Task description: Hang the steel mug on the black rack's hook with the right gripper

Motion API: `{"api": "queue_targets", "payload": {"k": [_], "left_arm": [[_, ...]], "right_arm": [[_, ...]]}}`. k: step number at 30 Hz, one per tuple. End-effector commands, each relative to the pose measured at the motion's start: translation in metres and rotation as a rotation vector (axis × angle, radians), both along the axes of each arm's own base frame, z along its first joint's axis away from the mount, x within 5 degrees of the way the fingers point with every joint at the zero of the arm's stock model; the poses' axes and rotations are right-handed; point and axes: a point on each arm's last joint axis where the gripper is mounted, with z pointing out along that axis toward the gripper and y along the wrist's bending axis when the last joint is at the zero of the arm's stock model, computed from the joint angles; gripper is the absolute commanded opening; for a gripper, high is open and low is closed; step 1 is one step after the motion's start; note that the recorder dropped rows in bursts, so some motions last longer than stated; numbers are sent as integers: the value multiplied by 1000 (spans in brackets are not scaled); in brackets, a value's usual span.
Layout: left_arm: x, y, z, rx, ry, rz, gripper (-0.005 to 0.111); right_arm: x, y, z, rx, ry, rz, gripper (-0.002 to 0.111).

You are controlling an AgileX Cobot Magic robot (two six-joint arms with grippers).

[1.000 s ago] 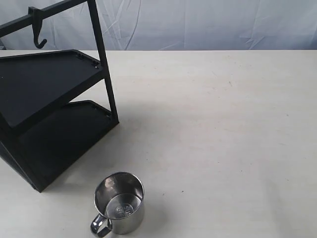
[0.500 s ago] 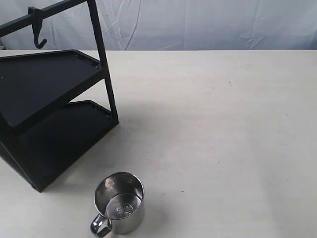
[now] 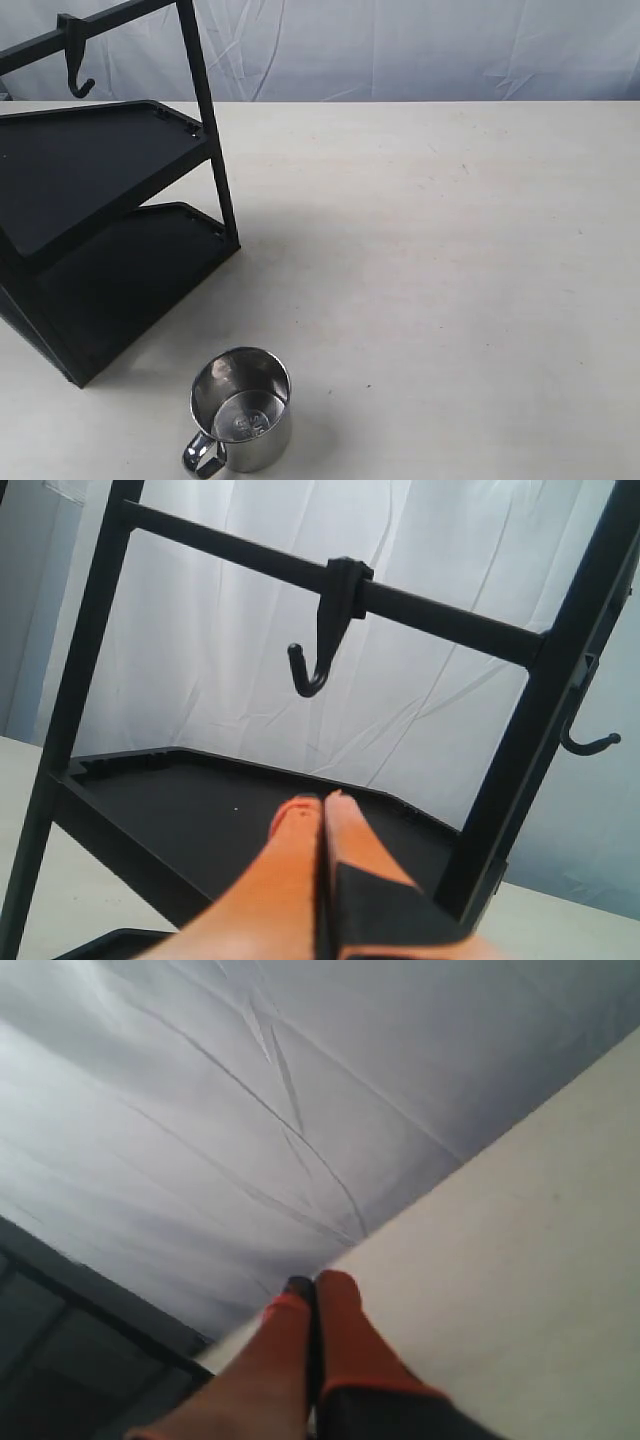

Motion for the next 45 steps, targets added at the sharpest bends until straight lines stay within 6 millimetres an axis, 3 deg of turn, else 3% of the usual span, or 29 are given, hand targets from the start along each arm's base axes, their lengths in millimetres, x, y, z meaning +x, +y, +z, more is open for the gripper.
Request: {"api": "queue_targets", "payload": {"k": [1, 4, 7, 11, 15, 22, 24, 28, 30, 45], "left_arm": [[0, 0, 1, 0, -8, 0, 0], [0, 0, 1, 0, -8, 0, 0], [0, 0, 1, 0, -8, 0, 0], [0, 0, 1, 0, -8, 0, 0], [0, 0, 1, 0, -8, 0, 0], [0, 0, 1, 0, -8, 0, 0], [0, 0, 1, 0, -8, 0, 0], [0, 0, 1, 0, -8, 0, 0], [0, 0, 1, 0, -8, 0, 0], [0, 0, 1, 0, -8, 0, 0]], "right_arm": [[31, 3, 44, -420, 213, 110, -1], [61, 6, 63, -580, 363, 234, -1], [92, 11, 67, -628, 515, 363, -1], [126, 29, 55, -637, 634, 562, -1], [145, 60, 27, -655, 722, 744, -1], [153, 121, -20, -719, 799, 1066, 3], [153, 135, -28, -690, 789, 1144, 13], [153, 156, -37, -620, 748, 1235, 46], [153, 162, -40, -617, 736, 1231, 51], [153, 214, -76, -690, 656, 1176, 51]]}}
